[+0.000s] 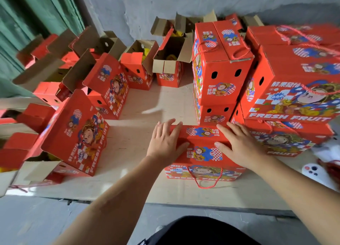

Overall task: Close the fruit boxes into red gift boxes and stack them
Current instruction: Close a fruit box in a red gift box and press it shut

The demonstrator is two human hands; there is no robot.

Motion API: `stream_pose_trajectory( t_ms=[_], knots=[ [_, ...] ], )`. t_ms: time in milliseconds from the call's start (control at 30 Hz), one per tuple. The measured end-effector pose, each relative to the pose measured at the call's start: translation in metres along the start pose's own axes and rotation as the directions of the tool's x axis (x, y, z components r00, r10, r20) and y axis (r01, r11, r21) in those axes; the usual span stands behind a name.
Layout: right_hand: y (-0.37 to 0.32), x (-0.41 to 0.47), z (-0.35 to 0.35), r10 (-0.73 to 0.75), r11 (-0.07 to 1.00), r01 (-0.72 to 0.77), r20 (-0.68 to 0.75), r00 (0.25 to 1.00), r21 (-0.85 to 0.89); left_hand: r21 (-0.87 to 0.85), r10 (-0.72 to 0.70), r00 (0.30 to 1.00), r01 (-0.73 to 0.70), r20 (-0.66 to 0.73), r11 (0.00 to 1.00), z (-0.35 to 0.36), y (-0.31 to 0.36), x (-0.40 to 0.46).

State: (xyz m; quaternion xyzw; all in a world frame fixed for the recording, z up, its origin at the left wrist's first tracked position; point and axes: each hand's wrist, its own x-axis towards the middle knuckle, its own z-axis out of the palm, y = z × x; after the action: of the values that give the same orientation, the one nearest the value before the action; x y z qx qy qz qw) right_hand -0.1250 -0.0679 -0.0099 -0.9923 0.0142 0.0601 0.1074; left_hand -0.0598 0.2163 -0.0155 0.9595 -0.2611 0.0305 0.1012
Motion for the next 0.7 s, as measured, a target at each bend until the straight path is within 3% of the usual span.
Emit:
stream_pose_trajectory(
  t_ms=[100,200,267,467,700],
  knots=[
    [-0.003,0.007,-0.010,-0.014,0.999,0.014,-0.007,1.000,-0.040,0.001,0.170,0.950,-0.176,-0.263,0.984,0.006,0.007,-0.017],
    [-0.012,0.012,-0.014,-0.022,0.994,0.021,-0.010,1.000,-0.111,0.042,0.331,0.934,-0.328,-0.138,0.944,0.012,0.012,-0.027],
    [-0.017,0.010,-0.013,-0.007,0.991,0.007,-0.004,1.000,-0.136,0.081,0.322,0.944,-0.317,-0.068,0.945,0.015,0.013,-0.033],
    [-0.029,0.008,-0.020,-0.053,0.997,0.050,-0.042,0.998,-0.064,0.098,0.227,0.959,-0.213,-0.169,0.972,0.020,0.015,-0.041],
    [-0.019,0.012,-0.028,-0.067,0.998,0.067,-0.009,0.998,0.022,0.060,0.116,0.988,-0.110,-0.098,0.992,0.014,0.012,-0.031]
  ],
)
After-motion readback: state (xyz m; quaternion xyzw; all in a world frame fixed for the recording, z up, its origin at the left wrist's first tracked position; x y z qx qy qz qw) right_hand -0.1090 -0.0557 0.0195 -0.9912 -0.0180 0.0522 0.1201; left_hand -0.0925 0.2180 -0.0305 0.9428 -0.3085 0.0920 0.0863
